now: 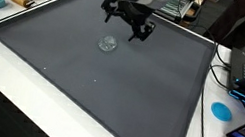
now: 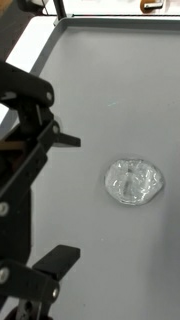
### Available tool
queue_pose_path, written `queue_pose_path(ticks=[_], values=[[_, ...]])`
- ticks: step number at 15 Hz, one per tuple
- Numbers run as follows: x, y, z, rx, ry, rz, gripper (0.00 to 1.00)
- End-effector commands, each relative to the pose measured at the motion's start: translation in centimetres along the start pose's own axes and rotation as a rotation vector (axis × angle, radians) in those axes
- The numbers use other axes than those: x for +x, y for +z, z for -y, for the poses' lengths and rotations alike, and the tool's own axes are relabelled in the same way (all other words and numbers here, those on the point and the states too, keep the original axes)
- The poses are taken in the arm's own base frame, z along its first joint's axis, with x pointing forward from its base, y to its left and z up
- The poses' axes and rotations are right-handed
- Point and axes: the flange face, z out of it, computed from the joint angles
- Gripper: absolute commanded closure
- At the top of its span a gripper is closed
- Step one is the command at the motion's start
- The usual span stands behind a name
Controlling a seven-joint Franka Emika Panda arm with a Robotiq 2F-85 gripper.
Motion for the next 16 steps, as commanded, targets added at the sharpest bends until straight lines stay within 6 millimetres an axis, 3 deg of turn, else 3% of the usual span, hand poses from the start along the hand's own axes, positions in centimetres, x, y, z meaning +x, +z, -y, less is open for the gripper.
queue_pose_path(ticks=[1, 9, 16], values=[[1.3, -0.4, -2.5, 0.070, 0.066, 0.025, 0.00], [2.3, -0.1, -11.3, 0.241, 0.301, 0.061, 0.00], [0.6, 2.4, -17.7, 0.459, 0.522, 0.129, 0.00]])
